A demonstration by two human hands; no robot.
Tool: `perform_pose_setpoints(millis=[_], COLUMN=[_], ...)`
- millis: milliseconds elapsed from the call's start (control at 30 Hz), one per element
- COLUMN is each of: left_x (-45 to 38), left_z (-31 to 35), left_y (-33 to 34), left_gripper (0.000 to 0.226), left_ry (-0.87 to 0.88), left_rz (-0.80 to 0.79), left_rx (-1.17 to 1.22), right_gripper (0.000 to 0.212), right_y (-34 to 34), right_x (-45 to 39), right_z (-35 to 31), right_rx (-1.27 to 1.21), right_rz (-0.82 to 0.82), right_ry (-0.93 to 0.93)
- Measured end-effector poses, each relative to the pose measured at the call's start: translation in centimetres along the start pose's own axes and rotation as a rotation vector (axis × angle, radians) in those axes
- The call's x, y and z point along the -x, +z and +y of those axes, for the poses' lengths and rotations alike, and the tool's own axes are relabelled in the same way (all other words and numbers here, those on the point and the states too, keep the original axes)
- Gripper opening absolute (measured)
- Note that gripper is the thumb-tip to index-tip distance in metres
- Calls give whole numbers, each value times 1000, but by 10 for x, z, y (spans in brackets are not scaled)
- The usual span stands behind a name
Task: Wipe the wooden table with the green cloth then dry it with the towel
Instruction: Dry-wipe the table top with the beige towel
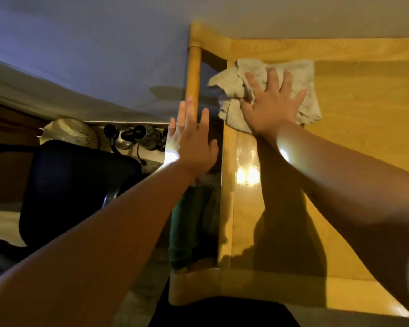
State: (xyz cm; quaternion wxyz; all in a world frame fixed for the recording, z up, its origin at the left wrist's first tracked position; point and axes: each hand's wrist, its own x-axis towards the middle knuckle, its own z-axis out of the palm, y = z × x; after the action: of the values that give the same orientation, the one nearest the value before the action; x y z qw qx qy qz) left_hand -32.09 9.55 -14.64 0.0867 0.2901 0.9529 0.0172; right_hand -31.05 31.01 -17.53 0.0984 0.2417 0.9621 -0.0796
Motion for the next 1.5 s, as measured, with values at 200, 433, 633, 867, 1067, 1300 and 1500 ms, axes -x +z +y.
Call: perform_pose_setpoints(millis=[200, 433, 633, 867, 1067, 1300, 1500], left_x=[2, 5, 25, 57, 52, 52, 51], left_z=[-1, 6, 46, 107, 108, 111, 108], left_y=[2, -4, 7, 52, 57, 52, 52], left_gripper=[69, 72, 69, 74, 77, 79, 80], left_ry=[-36, -45, 107, 203, 184, 198, 227], left_rz=[-2, -73, -48, -102, -77, -32, -71], left_rx=[22, -189, -62, 13, 19, -11, 49], right_gripper=[68, 70, 81, 95, 94, 86, 75], right_y=[23, 46, 62, 67, 72, 45, 22], right_x=[107, 251, 338, 362, 372, 255, 136], right_z=[15, 41, 57, 72, 93, 117, 127], right_rx=[25, 40, 80, 65, 58, -26, -26], right_rz=[-20, -69, -104, -123, -110, -84, -38], right_ry=[1, -2, 18, 82, 88, 159, 115])
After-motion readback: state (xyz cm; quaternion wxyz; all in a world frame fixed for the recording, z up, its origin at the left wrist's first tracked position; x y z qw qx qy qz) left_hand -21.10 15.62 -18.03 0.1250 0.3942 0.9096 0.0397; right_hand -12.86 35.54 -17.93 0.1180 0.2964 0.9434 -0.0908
